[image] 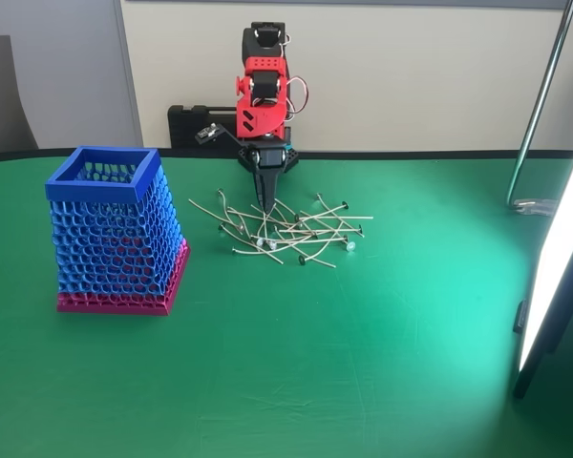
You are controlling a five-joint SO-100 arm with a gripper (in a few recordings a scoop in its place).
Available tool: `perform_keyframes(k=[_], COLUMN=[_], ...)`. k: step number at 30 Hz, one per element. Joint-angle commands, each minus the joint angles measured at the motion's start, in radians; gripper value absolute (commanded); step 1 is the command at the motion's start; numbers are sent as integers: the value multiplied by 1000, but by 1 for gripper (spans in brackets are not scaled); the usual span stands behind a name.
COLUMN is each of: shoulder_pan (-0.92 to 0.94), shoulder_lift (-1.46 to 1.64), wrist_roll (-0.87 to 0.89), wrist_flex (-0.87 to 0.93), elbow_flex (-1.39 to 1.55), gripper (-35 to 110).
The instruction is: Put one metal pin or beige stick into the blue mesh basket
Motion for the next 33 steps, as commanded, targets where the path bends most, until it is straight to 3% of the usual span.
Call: perform_keyframes(k=[1,33], shoulder_pan=[0,-49], shoulder_lift=[-8,-66], wrist_roll=[9,38], wrist_flex=[-17,-81], elbow_flex=[-14,66], gripper=[22,21])
